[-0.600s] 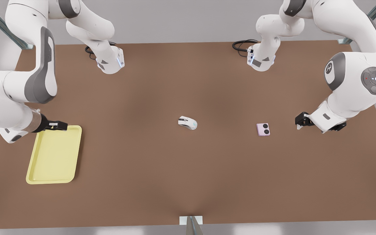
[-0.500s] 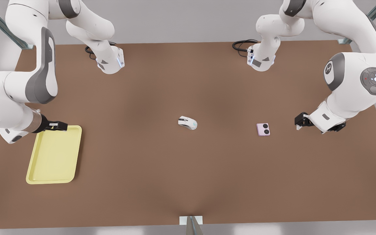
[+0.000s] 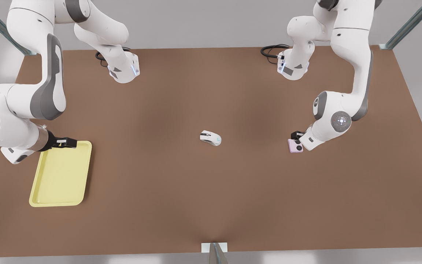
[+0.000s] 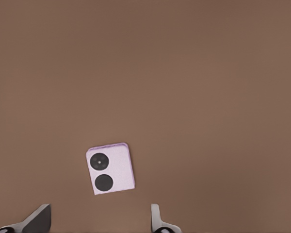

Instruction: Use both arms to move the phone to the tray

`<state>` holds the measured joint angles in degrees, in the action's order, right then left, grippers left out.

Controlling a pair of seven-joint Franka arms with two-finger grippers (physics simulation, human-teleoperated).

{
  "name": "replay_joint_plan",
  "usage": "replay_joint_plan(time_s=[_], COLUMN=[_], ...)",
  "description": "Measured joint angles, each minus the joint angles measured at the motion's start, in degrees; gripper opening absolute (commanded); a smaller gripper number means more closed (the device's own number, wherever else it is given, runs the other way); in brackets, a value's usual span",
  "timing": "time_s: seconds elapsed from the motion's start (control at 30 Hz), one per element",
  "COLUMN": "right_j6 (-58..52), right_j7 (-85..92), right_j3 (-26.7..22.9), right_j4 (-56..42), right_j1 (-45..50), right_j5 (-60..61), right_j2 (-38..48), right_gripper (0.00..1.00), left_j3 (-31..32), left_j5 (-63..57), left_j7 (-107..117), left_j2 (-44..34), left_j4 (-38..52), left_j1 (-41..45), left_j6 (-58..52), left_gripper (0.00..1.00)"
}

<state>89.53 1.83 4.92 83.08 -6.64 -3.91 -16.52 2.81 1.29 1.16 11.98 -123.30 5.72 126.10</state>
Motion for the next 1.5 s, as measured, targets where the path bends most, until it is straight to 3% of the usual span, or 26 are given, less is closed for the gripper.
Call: replay_joint_plan(time_s=[0.27, 0.83, 0.87, 0.97, 1.5], right_j6=[0.0, -0.6, -0.7, -1.2, -2.7], right_j7=[0.7, 1.7, 1.7, 1.8, 2.2], right_j3=[0.0, -0.1, -0.1, -0.1, -0.1], right_j4=[-0.2, 0.0, 0.0, 0.1, -0.1], right_j1=[-0.2, -0.3, -0.2, -0.3, -0.5], right_j5=[0.0, 0.5, 0.6, 0.9, 1.4], right_j2=[-0.9, -1.8, -1.8, -1.8, -1.8], right_gripper=[1.0, 1.0, 1.0, 1.0, 1.0], left_j3=[-0.9, -1.8, -1.8, -1.8, -1.8], left_j5=[0.7, 0.8, 0.7, 0.8, 0.7], left_j7=[3.9, 8.1, 8.2, 8.6, 10.0], left_j2=[4.6, 11.6, 11.6, 11.6, 11.5], left_j4=[-5.8, -7.8, -7.8, -7.8, -7.5], left_j1=[0.0, 0.0, 0.0, 0.0, 0.0], left_j6=[14.1, 20.6, 20.7, 21.0, 21.6], left_gripper=[1.0, 1.0, 0.93, 0.88, 0.82])
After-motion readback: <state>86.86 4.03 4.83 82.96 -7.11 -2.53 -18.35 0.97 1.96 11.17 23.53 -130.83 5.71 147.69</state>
